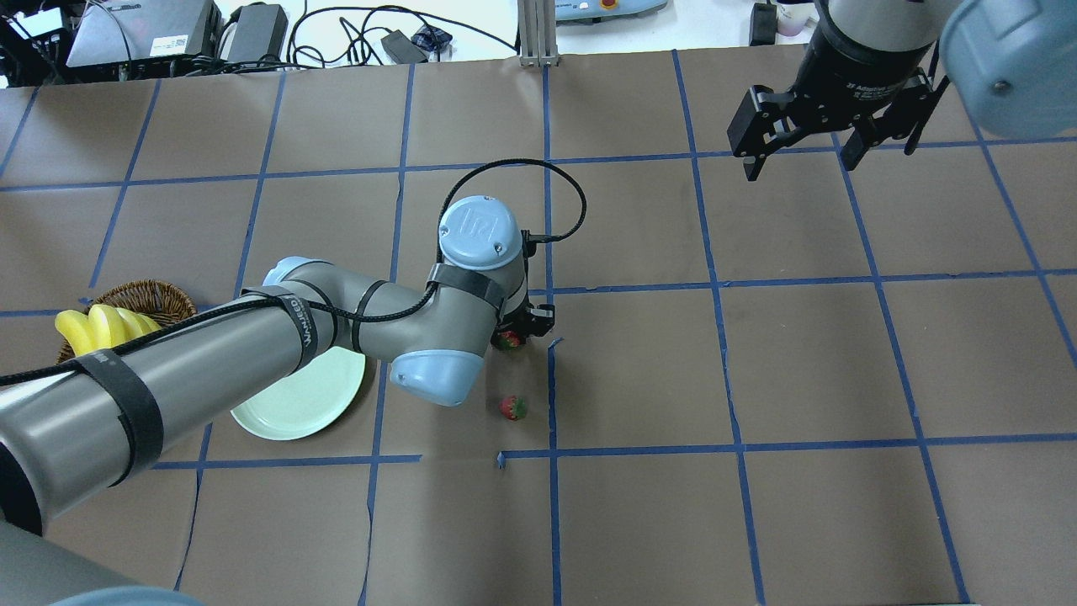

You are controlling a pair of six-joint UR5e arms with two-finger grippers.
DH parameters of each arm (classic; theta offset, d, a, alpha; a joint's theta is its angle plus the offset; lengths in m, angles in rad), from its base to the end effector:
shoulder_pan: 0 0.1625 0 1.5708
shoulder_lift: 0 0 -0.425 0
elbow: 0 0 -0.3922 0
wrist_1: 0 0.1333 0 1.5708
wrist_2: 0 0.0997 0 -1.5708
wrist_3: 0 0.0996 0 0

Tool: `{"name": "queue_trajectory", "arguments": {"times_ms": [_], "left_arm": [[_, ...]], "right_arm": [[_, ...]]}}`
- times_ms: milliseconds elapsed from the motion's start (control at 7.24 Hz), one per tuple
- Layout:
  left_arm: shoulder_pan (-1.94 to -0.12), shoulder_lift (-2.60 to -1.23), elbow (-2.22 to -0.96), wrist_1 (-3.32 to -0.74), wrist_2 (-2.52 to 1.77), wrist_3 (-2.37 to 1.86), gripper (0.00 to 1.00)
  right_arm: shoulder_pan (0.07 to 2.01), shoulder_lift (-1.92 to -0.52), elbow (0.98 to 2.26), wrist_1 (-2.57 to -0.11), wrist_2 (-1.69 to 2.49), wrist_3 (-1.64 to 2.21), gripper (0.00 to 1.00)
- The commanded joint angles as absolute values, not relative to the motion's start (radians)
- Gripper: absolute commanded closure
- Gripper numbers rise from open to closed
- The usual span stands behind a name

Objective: Collect all strawberries into plate
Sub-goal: 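Reach the left gripper back and grasp a second strawberry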

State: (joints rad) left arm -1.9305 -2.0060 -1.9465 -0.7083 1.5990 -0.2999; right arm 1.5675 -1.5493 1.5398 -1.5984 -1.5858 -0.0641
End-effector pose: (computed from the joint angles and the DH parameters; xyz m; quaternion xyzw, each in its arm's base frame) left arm -0.3172 -0.4727 0.1693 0.0295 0.9991 -0.0290 0.0050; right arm 0.1301 -0.5051 0.4953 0.0303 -0.9993 0.0183 0.0081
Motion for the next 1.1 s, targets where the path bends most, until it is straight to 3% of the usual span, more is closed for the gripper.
{"name": "queue_trajectory", "arguments": {"times_ms": [0,552,967], "left_arm": [[-1.925,-1.968,-1.942,-0.753,1.618,-0.273,0.95],[-1.671,-1.788,-1.927,-1.113,1.684,0.051,0.94],[-1.418,-1.743,-2.092,-1.093,1.765,0.322,0.89]], "right_arm": [[1.568,-1.549,1.539,-1.598,-1.585,-0.063,0.0],[1.568,-1.548,1.539,-1.598,-1.582,-0.063,0.0],[1.568,-1.548,1.537,-1.598,-1.582,-0.063,0.0]]}}
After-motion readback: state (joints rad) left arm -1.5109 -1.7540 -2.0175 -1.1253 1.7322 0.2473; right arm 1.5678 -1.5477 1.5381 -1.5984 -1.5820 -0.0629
